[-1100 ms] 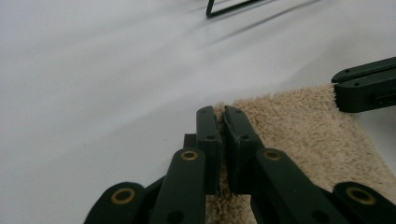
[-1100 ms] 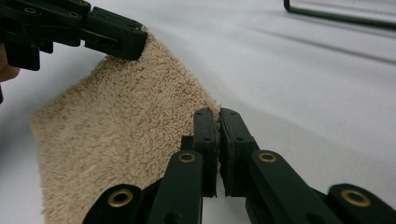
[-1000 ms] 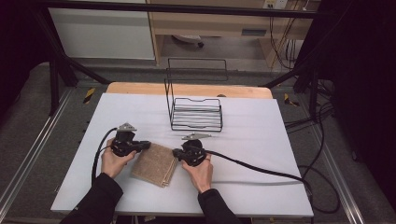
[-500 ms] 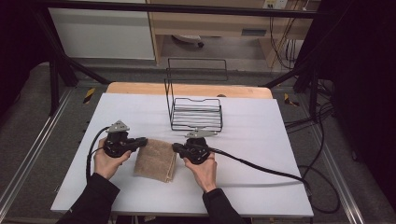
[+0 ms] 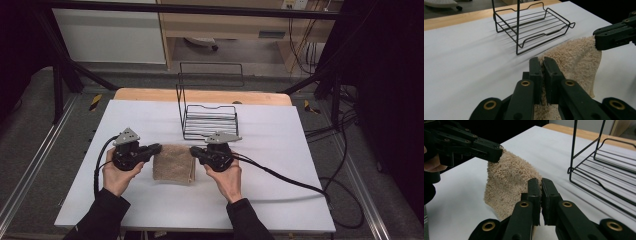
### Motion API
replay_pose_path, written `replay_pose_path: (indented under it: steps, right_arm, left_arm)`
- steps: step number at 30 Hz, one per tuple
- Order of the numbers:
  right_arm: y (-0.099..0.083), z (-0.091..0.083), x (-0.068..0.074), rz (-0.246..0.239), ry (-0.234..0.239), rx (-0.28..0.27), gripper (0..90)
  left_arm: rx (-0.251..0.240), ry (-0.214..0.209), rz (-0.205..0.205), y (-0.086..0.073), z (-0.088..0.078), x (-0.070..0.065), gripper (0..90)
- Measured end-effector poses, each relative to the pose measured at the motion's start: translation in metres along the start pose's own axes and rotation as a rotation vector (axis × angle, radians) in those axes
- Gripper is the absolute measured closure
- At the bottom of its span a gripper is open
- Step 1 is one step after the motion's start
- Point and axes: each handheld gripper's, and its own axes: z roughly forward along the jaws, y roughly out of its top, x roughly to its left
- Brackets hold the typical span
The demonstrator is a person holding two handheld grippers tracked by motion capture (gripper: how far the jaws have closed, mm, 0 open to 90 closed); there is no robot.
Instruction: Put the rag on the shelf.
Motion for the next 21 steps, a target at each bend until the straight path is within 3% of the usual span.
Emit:
replay_pose_path:
  steps: [11, 21]
  right_arm:
    - [0.008, -0.017, 0.000, -0.050, -0.011, -0.023, 86.5]
    - [0.016, -0.034, -0.002, -0.085, -0.033, -0.043, 86.5]
  left_arm:
    - [-0.076, 0.020, 0.011, 0.007, 0.000, -0.014, 85.0]
    - [-0.096, 0.016, 0.032, 0.018, 0.003, -0.024, 85.0]
